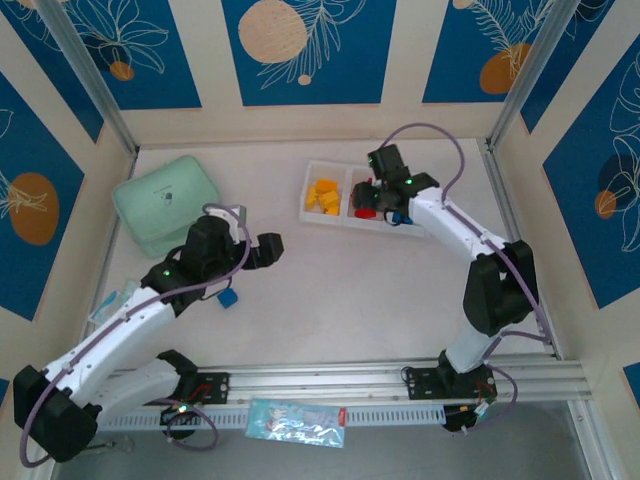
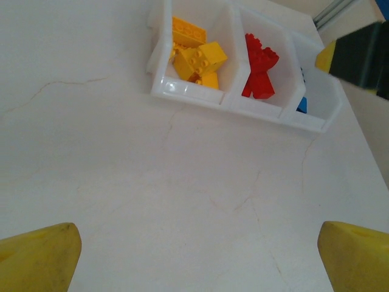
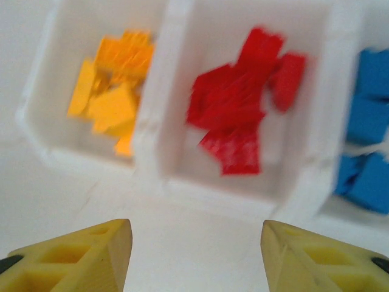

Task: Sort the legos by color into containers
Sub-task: Pick up the lego from the bottom-left of the table.

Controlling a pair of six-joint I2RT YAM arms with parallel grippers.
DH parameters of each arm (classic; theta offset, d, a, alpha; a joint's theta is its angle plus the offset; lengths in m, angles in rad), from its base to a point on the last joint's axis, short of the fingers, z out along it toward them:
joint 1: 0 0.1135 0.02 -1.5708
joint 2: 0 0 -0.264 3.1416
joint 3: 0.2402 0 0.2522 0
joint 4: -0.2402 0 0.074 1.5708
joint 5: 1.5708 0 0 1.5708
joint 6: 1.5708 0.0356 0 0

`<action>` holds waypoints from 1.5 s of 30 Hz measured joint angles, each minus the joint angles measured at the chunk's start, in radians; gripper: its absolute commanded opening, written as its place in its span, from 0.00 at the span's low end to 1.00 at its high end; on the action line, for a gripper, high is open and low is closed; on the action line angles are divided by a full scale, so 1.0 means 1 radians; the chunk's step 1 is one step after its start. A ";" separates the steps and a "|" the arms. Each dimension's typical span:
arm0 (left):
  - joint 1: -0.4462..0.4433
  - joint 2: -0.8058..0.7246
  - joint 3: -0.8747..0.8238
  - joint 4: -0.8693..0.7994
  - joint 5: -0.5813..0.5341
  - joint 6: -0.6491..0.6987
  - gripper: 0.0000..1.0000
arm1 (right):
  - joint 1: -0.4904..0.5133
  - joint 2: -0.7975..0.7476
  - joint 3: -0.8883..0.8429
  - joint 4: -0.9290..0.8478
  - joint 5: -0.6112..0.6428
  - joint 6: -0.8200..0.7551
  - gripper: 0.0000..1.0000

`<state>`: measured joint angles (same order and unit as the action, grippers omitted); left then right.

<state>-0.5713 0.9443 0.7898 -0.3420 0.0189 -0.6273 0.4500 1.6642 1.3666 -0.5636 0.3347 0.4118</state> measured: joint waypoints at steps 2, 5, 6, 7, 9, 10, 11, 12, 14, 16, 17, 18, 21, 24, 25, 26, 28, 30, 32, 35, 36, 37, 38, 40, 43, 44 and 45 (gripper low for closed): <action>0.002 -0.032 -0.009 -0.029 -0.006 0.000 0.99 | 0.063 -0.006 -0.040 0.008 -0.006 0.011 0.61; 0.005 -0.076 -0.017 -0.085 -0.022 -0.005 0.99 | 0.163 -0.006 -0.087 0.027 -0.014 0.026 0.62; 0.006 -0.089 -0.018 -0.105 -0.027 -0.009 0.99 | 0.196 -0.006 -0.095 0.030 -0.017 0.033 0.63; 0.006 -0.103 -0.018 -0.124 -0.031 -0.013 0.99 | 0.233 -0.005 -0.100 0.039 -0.021 0.038 0.64; 0.007 -0.135 -0.021 -0.160 -0.046 -0.023 0.99 | 0.293 0.001 -0.103 0.066 -0.029 0.044 0.66; 0.007 -0.153 -0.021 -0.179 -0.054 -0.027 0.99 | 0.323 0.009 -0.104 0.090 -0.035 0.045 0.66; 0.008 -0.167 -0.021 -0.195 -0.061 -0.031 0.99 | 0.348 0.018 -0.105 0.113 -0.046 0.044 0.67; 0.009 -0.183 -0.021 -0.215 -0.069 -0.038 0.99 | 0.373 0.033 -0.106 0.140 -0.060 0.043 0.68; 0.010 -0.209 -0.021 -0.253 -0.083 -0.048 0.99 | 0.417 0.071 -0.106 0.192 -0.091 0.040 0.69; 0.011 -0.231 -0.021 -0.301 -0.099 -0.057 0.99 | 0.449 0.114 -0.107 0.246 -0.134 0.031 0.70; 0.011 -0.239 -0.020 -0.320 -0.106 -0.060 0.99 | 0.460 0.132 -0.109 0.273 -0.154 0.023 0.71; 0.011 -0.248 -0.018 -0.344 -0.114 -0.063 0.99 | 0.472 0.154 -0.113 0.305 -0.170 0.012 0.71; 0.013 -0.277 -0.003 -0.419 -0.145 -0.080 0.99 | 0.497 0.214 -0.111 0.362 -0.215 -0.006 0.73; 0.013 -0.317 0.009 -0.475 -0.171 -0.101 0.99 | 0.523 0.274 -0.103 0.407 -0.256 -0.017 0.77; 0.013 -0.332 0.009 -0.491 -0.181 -0.107 0.99 | 0.531 0.290 -0.101 0.422 -0.264 -0.020 0.78; 0.013 -0.343 0.009 -0.507 -0.189 -0.113 0.99 | 0.540 0.304 -0.097 0.430 -0.269 -0.020 0.79; 0.013 -0.375 0.010 -0.539 -0.210 -0.129 0.99 | 0.560 0.337 -0.076 0.446 -0.286 -0.019 0.80; 0.013 -0.396 0.010 -0.566 -0.227 -0.143 0.99 | 0.578 0.366 -0.047 0.457 -0.300 -0.019 0.81; 0.013 -0.409 0.010 -0.592 -0.240 -0.154 0.99 | 0.594 0.387 -0.020 0.476 -0.311 -0.020 0.82; 0.013 -0.425 0.011 -0.623 -0.259 -0.170 0.99 | 0.617 0.412 0.019 0.492 -0.317 -0.020 0.86; 0.013 -0.430 0.011 -0.631 -0.264 -0.174 0.99 | 0.623 0.423 0.037 0.493 -0.317 -0.019 0.86; 0.013 -0.435 0.011 -0.637 -0.269 -0.180 0.99 | 0.628 0.435 0.053 0.495 -0.317 -0.019 0.86; 0.013 -0.439 0.011 -0.642 -0.274 -0.183 0.99 | 0.632 0.447 0.068 0.496 -0.317 -0.019 0.87; 0.013 -0.446 0.011 -0.651 -0.283 -0.189 0.99 | 0.638 0.480 0.105 0.494 -0.317 -0.020 0.87; 0.013 -0.453 0.011 -0.666 -0.295 -0.206 0.99 | 0.645 0.517 0.143 0.482 -0.316 -0.020 0.87; 0.013 -0.455 0.011 -0.670 -0.299 -0.210 0.99 | 0.649 0.526 0.154 0.473 -0.314 -0.021 0.87; 0.013 -0.459 0.011 -0.672 -0.303 -0.213 0.99 | 0.651 0.537 0.169 0.462 -0.307 -0.024 0.87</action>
<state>-0.5579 0.4858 0.8013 -1.0142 -0.2836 -0.8402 1.1007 2.2009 1.5356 -0.1013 0.0280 0.3882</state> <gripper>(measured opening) 0.993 0.875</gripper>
